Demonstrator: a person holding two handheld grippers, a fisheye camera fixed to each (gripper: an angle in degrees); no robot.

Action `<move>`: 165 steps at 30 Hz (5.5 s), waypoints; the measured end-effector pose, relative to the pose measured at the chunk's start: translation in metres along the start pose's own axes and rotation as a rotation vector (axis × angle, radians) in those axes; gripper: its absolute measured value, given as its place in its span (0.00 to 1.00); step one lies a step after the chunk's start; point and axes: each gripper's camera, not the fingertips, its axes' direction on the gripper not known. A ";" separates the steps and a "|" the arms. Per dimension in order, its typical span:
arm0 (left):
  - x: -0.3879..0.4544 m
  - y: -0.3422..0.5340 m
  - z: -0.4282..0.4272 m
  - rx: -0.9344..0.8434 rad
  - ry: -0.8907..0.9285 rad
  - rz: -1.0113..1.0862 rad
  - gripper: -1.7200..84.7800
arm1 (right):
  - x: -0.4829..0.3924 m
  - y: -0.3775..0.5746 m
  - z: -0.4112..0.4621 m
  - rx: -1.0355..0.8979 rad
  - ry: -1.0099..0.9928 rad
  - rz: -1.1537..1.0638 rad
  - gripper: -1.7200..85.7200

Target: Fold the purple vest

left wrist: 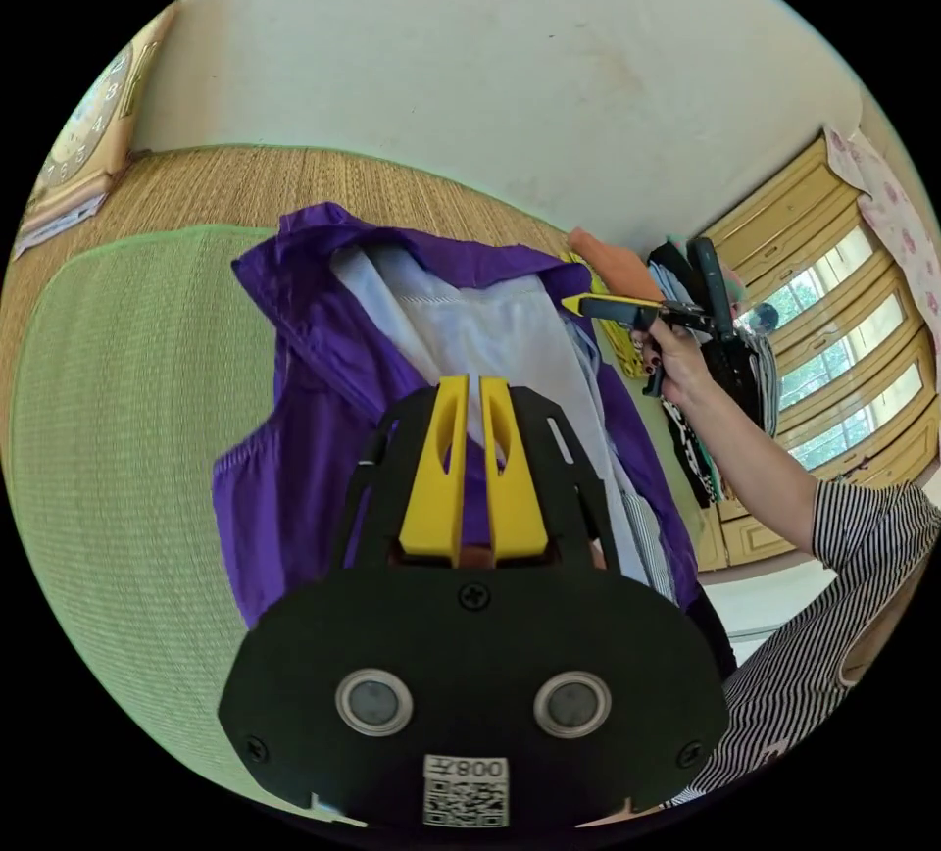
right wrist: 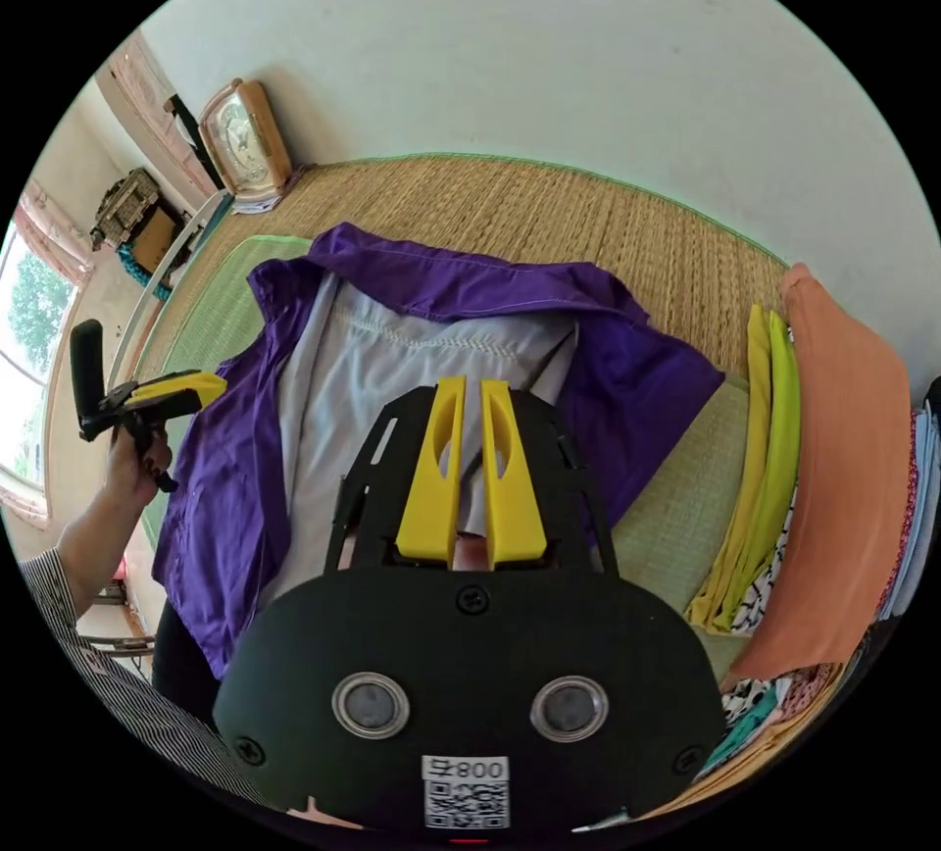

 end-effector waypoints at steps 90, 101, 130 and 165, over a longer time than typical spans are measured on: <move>0.068 0.265 0.061 -0.217 0.156 -0.048 0.02 | 0.030 -0.052 0.165 0.112 -0.545 0.171 0.03; 0.087 0.288 0.058 -0.252 0.143 -0.036 0.09 | 0.029 -0.056 0.167 0.048 -0.416 0.087 0.10; 0.135 0.338 0.027 -0.271 0.046 -0.024 0.02 | 0.018 -0.064 0.172 -0.048 -0.389 0.056 0.03; 0.115 0.353 -0.053 -0.199 -0.180 -0.251 0.06 | -0.236 0.301 0.074 -0.412 -0.389 -0.309 0.03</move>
